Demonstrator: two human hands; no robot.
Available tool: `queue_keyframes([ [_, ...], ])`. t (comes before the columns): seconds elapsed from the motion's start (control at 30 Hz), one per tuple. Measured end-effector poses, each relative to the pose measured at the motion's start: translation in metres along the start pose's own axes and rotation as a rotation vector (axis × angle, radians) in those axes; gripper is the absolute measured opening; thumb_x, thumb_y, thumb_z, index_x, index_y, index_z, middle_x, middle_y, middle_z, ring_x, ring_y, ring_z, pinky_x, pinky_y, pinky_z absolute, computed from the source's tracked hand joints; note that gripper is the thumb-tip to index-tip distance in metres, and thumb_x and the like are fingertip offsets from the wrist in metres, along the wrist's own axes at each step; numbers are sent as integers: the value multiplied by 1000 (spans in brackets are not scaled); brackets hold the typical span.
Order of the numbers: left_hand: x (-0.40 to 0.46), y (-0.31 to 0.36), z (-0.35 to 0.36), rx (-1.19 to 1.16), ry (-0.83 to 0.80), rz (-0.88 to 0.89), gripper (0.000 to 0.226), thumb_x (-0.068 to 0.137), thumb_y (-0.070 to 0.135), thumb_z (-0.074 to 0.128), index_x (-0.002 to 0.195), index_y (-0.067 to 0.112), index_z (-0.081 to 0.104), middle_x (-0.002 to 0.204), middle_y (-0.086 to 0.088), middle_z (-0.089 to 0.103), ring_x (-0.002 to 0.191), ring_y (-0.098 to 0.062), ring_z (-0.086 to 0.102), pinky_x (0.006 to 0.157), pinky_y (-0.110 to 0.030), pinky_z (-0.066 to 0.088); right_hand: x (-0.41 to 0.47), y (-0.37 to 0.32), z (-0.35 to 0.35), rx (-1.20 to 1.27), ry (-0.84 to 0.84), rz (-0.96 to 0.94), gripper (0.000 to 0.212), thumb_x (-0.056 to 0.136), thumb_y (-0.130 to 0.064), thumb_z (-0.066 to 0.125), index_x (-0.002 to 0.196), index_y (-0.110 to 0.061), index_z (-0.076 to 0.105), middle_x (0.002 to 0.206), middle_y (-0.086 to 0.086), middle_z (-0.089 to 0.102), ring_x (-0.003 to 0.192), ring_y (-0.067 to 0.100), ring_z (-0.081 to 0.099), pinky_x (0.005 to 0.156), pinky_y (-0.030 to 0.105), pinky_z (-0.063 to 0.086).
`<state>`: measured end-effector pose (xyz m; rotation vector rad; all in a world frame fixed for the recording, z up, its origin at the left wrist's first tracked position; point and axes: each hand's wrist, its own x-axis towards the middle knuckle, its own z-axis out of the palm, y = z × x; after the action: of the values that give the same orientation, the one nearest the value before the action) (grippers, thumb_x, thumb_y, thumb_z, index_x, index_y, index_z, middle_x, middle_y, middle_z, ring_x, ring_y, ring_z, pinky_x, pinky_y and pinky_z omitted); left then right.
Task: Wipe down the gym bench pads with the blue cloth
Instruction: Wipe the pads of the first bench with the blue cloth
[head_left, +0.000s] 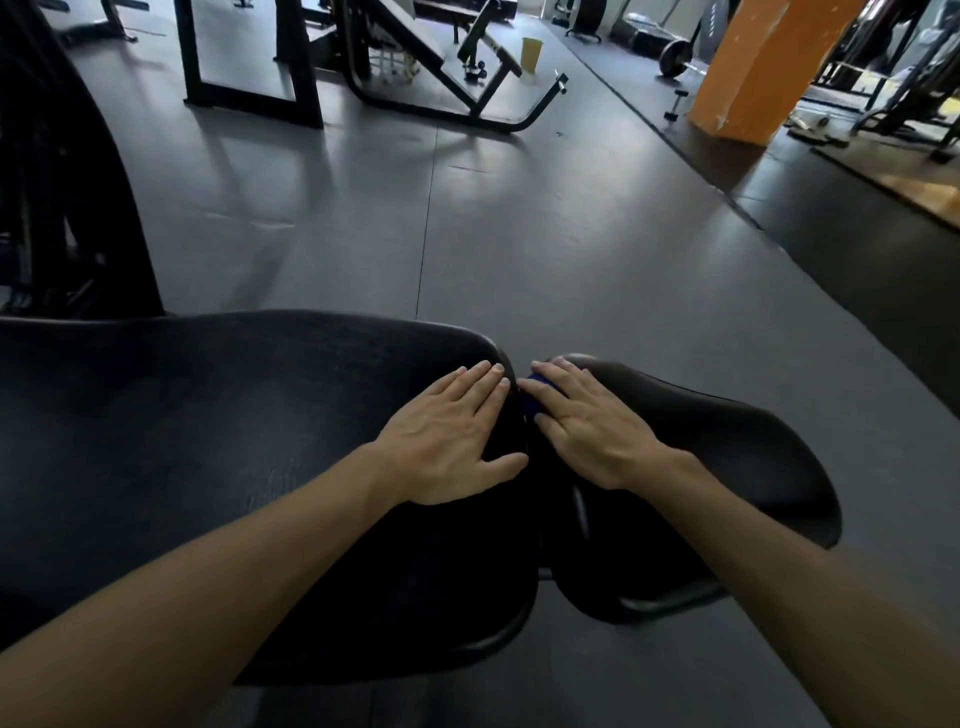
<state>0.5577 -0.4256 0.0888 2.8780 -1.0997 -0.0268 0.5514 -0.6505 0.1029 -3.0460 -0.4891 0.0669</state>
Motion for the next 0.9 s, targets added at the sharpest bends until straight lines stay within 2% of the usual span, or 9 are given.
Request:
queue_keyframes([
  [0.13,-1,-1,-2,-36,6,-6,77,102,61,11,162,13,-4,170,-3,-11,155,-12,-17,128,-35,-5,43,-1,-7,12,-45,108,54,107,-37,31,159,-25,23,167,0,16,154,21,8,126,38,5],
  [0.23,-2,2,-2,-55,19,-26,71,105,54,13,163,15,-1,171,-1,-8,155,-11,-15,128,-34,-5,30,-5,-5,-10,-19,100,53,108,-37,29,159,-24,24,168,0,14,155,20,5,126,37,4],
  [0.47,-7,7,-4,-54,19,-80,69,106,52,15,164,17,2,171,1,-6,156,-10,-12,128,-36,-4,-32,-25,2,-63,61,-25,47,108,-35,33,153,-21,40,164,-2,27,155,17,5,126,36,-1],
  [0.63,-17,17,-3,-70,-3,-144,68,107,52,13,163,18,0,171,1,-7,156,-13,-13,128,-38,-5,-76,-38,8,-34,103,-23,61,102,-46,16,150,-22,44,162,-4,30,155,14,6,126,34,-1],
  [0.77,-29,30,-3,-80,-25,-173,68,106,54,12,163,18,-1,171,0,-9,156,-16,-15,128,-41,-6,-121,-53,15,-42,132,-12,56,104,-44,20,151,-25,43,162,-6,30,155,13,7,127,38,9],
  [0.9,-42,38,-2,-82,-15,-174,70,106,56,14,163,18,0,171,-1,-8,156,-19,-15,128,-42,-6,-160,-61,30,-92,225,-66,48,104,-35,38,147,-19,50,159,2,38,153,22,20,124,44,24],
])
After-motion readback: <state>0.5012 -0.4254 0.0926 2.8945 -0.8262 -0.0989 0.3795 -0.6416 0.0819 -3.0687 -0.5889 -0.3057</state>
